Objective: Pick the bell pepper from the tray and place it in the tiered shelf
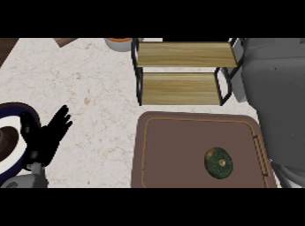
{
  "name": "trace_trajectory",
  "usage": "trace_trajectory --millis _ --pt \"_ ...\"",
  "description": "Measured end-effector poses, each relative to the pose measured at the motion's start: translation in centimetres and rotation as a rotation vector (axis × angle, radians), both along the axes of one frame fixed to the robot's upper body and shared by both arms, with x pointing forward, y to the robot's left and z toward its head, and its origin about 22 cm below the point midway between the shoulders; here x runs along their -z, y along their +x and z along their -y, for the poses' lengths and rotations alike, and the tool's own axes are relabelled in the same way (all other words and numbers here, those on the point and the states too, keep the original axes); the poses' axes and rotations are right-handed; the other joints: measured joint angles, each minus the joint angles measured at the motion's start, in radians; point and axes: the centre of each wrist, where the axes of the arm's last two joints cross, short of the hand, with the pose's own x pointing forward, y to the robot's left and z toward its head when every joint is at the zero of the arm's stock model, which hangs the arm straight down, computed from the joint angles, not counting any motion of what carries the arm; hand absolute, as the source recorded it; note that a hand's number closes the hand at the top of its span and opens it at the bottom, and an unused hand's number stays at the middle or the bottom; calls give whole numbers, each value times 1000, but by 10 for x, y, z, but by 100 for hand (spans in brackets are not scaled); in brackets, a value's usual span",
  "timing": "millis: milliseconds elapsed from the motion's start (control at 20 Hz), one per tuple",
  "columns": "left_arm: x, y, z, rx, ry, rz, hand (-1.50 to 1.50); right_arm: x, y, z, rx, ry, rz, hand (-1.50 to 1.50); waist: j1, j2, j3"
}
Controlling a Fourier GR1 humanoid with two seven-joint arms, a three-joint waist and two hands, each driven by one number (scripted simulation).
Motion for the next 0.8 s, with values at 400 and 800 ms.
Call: trace_trajectory --millis 400,800 --pt "-2 -1 2 2 1 2 0 13 39 1 24 -80 -56 150 3 2 0" --pt "-3 -2 2 2 1 2 0 35 77 13 44 -100 -53 150 6 3 0"
